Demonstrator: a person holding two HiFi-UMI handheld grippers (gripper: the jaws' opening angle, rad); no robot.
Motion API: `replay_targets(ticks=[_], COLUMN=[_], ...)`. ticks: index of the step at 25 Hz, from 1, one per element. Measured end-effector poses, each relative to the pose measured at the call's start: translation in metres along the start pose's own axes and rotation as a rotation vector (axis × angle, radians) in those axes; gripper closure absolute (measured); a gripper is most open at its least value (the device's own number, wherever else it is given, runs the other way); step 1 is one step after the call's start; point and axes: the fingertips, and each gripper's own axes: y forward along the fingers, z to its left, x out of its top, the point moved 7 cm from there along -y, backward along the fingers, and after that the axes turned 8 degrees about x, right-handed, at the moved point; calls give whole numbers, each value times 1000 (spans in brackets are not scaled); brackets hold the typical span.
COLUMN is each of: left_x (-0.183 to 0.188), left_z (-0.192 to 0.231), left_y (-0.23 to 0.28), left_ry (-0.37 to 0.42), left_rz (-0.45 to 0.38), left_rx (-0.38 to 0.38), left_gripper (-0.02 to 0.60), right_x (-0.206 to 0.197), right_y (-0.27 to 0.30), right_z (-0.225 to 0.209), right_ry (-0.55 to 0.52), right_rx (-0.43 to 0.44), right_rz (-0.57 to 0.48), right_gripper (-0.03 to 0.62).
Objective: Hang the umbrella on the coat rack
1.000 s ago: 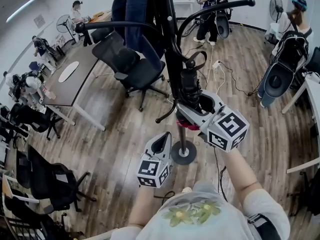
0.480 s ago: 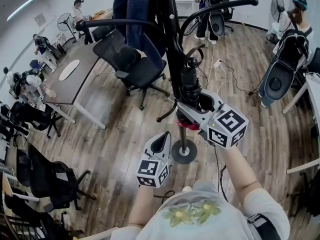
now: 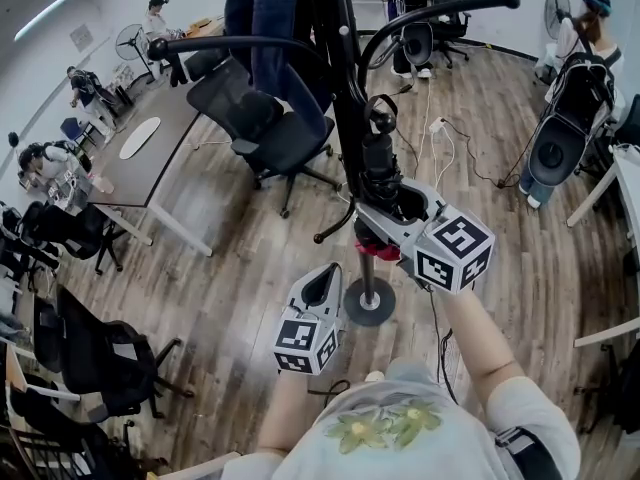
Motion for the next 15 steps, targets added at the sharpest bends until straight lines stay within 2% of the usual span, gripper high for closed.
replay_targets(ticks=[15], left_x=[-5], left_z=[6], left_y=[4], left_ry=[-1], left_rz=[12], left_rx=[5], left_gripper=[577], right_x=[-13], right_y=[8], right_z=[-8], right_ry=[16], right_rx=[-11], right_rz=[30], right_gripper=[365])
